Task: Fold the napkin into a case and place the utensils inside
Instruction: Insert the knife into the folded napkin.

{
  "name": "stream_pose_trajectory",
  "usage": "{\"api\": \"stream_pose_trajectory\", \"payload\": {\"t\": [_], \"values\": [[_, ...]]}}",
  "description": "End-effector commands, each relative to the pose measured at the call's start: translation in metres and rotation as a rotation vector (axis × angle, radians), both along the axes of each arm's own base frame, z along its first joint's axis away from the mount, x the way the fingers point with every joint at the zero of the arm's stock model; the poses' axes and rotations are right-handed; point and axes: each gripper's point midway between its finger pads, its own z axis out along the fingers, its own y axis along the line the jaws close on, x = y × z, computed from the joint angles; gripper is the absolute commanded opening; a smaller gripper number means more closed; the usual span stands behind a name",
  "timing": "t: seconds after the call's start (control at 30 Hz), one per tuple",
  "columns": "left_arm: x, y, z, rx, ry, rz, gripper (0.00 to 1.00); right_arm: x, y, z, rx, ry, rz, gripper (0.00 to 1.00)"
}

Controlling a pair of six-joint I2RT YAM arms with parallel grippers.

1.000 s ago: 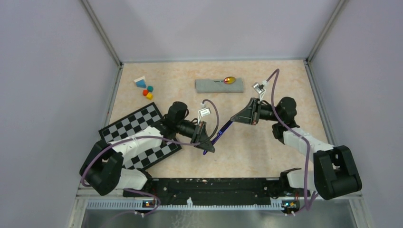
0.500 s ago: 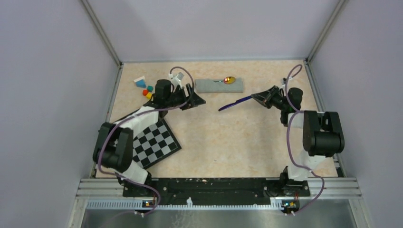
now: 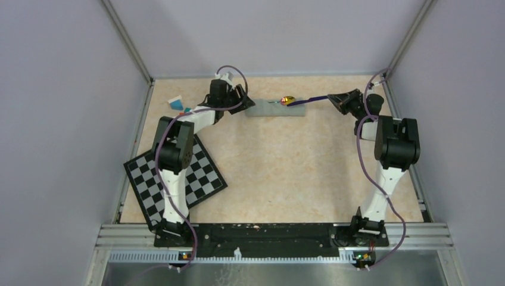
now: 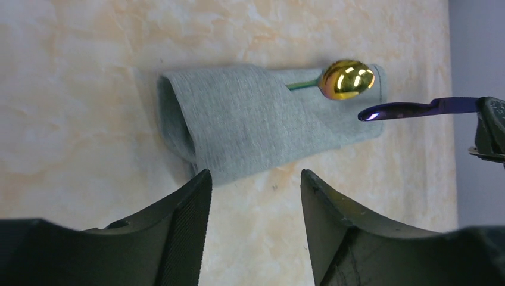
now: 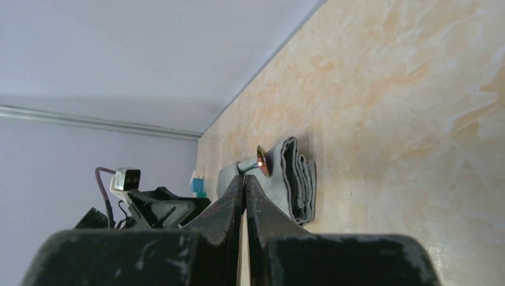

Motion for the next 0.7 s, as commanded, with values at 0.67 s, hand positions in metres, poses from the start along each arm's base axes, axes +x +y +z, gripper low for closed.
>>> {"api": "stream_pose_trajectory", "payload": {"t": [0.67], "values": [[0.019,-0.002,-0.049,0.005,0.044,-0.003,0.30,0.029,0.041,-0.003,-0.006,-0.064,0.041,0.00]]}}
